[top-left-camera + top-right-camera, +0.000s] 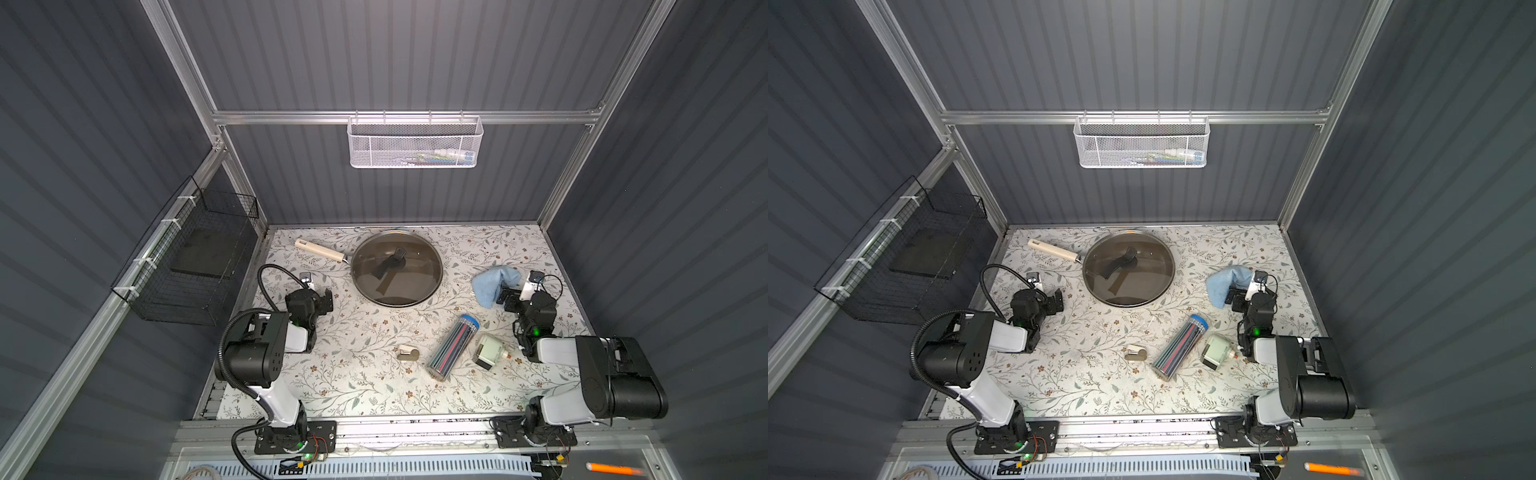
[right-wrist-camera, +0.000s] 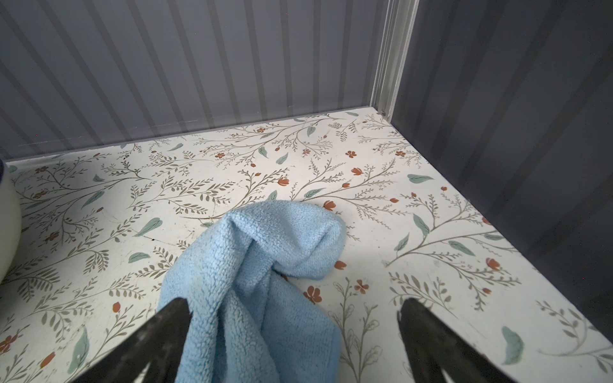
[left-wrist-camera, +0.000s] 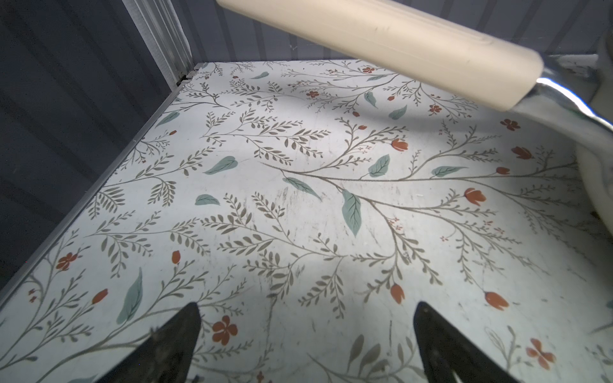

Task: Wipe the pot lid with a cloth
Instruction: Pick up the pot lid from the cooking pot.

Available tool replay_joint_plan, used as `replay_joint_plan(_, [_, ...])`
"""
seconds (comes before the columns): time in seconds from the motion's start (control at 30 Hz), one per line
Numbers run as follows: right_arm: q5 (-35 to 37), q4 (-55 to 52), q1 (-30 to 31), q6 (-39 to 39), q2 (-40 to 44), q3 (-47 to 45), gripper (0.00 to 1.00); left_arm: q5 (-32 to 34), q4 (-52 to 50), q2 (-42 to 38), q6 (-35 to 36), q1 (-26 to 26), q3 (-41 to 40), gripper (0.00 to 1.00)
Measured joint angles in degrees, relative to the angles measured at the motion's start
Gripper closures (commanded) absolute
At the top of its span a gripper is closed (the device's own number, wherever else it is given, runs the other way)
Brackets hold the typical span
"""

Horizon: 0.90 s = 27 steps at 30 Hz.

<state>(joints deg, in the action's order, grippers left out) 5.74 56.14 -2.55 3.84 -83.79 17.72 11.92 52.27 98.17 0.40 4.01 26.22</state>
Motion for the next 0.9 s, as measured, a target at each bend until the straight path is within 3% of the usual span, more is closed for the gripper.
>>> replay_joint_plan(0.7, [-0.2, 0.0, 0.0, 0.0, 0.1, 0.0, 0.01, 0.0, -0.1, 0.0, 0.0, 0.0, 0.0, 0.00])
replay_joint_plan(0.8, [-1.2, -3.6, 0.0, -0.2, 3.5, 0.0, 0.01, 0.0, -6.4, -2.7, 0.0, 0.0, 1.5, 0.00])
replay_joint_plan(0.9, [-2.0, -13.7, 0.0, 0.0, 12.4, 3.0, 0.01, -0.2, -18.1, -9.9, 0.0, 0.0, 6.7, 0.00])
